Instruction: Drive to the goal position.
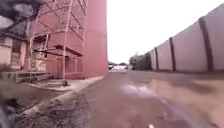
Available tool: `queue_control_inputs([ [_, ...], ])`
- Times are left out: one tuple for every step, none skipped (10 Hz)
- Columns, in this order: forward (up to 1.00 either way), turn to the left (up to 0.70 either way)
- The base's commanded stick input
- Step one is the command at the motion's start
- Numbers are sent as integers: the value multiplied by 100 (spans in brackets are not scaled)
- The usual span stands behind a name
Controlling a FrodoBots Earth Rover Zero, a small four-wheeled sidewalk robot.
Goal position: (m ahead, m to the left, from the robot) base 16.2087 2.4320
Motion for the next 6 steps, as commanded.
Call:
queue_control_inputs([
  [45, 13],
  [45, 0],
  [45, 0],
  [45, 0],
  [45, 0],
  [45, 0],
])
